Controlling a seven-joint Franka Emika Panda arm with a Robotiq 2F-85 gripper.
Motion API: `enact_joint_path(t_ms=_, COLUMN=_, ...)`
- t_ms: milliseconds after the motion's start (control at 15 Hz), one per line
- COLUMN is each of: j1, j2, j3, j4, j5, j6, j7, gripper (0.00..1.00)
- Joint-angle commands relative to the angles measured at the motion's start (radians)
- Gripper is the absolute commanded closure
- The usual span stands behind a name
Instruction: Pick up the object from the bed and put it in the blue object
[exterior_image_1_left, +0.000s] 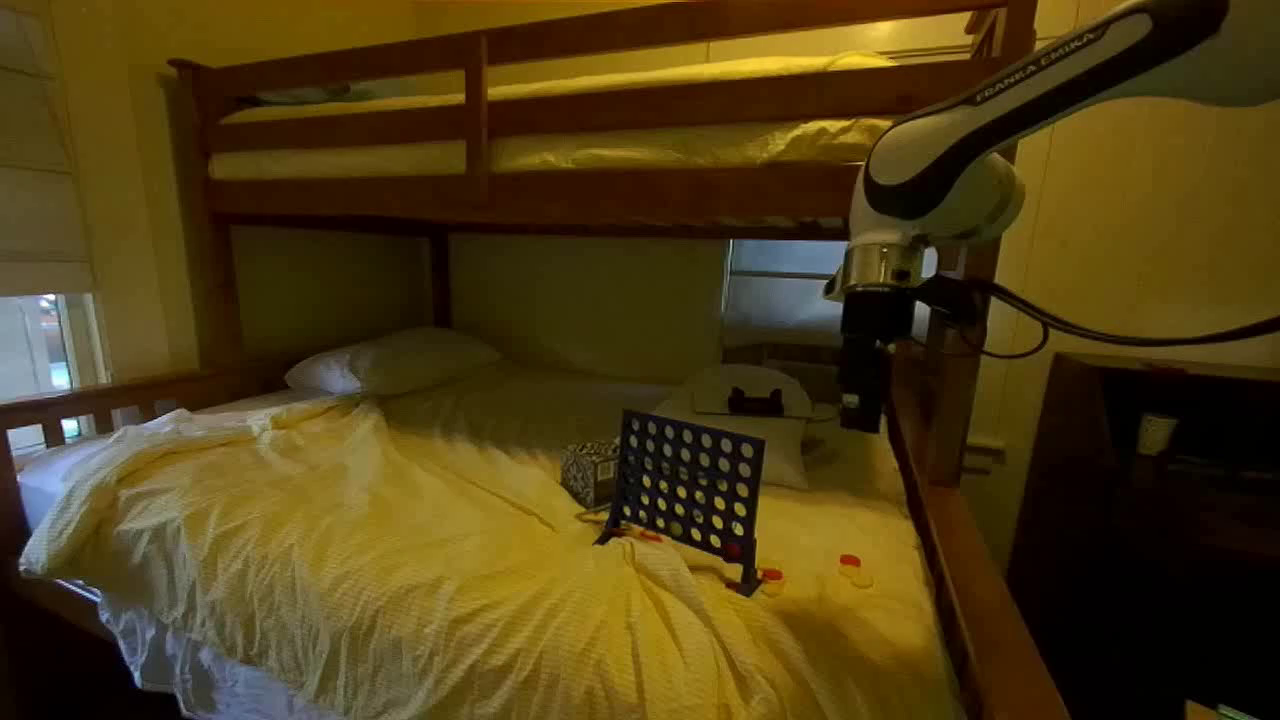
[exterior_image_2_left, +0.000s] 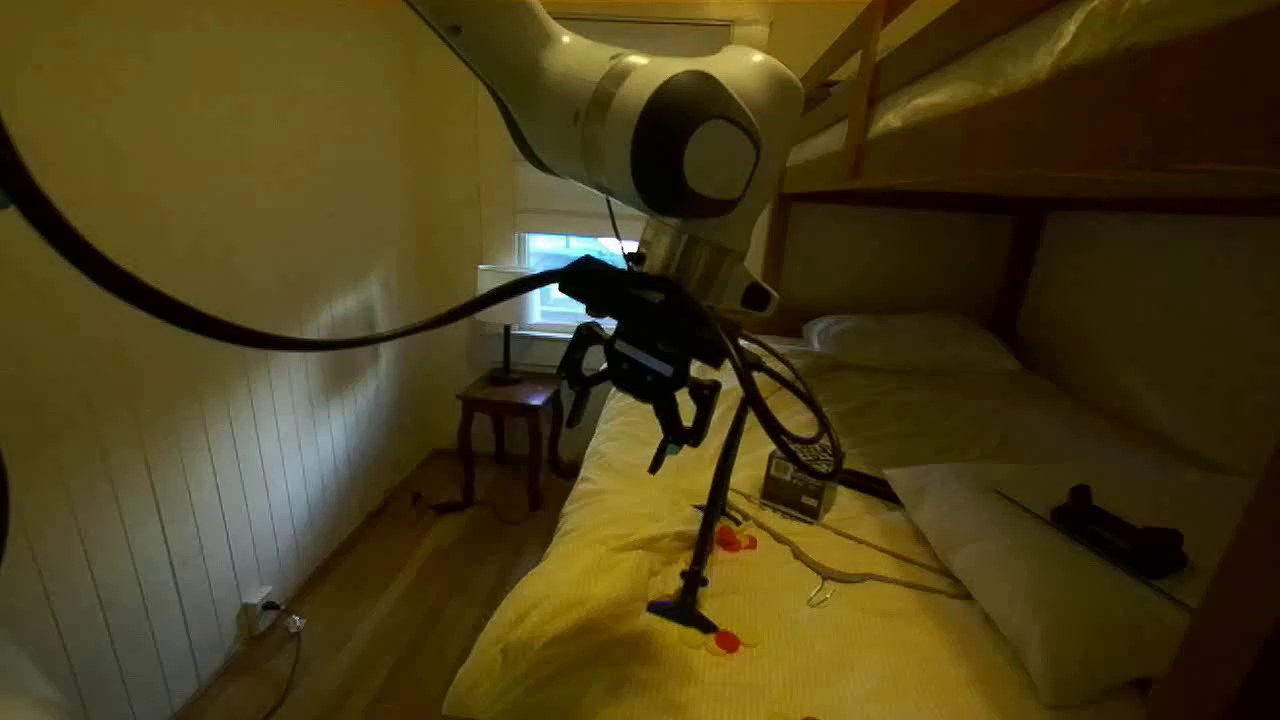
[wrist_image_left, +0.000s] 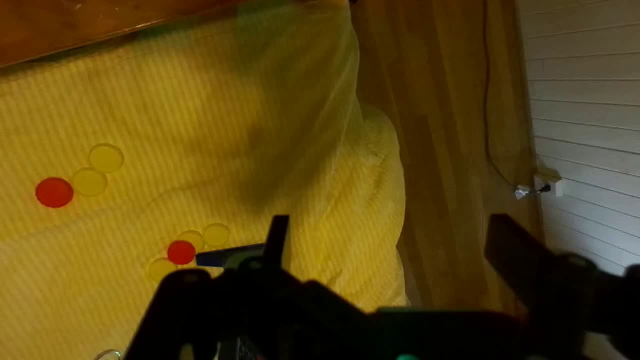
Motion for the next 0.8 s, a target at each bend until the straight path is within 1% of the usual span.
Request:
enact_joint_path(t_ms=0, j1=-0.028, j2=0.002, j3=0.026, j4=0.002, j5=0.007, j6=-0.003, j7=-0.006, gripper=0.0)
enact_joint_path(t_ms=333, j1=-0.028, j2=0.002, j3=0.026, j4=0.002, j5=0.007, j6=-0.003, j7=-0.006, gripper=0.0)
enact_joint_path(t_ms=400, j1=-0.032, j2=0.016, j3=0.033, j4=0.002, j5=-0.001, j6=0.011, j7=0.011, gripper=0.0)
enact_joint_path(t_ms=467, j1=-0.038, j2=0.036, j3=0.044, j4=-0.005, j5=-0.012, j6=0.052, j7=0.045, gripper=0.0)
enact_joint_path(t_ms=600, j1=-0.05, j2=0.062, j3=0.055, j4=-0.023, j5=-0.031, j6=0.128, j7=0.064, gripper=0.0)
enact_joint_path(t_ms=733, j1=-0.054, j2=0.087, j3=0.057, j4=-0.057, j5=-0.034, j6=0.224, j7=0.035, gripper=0.0)
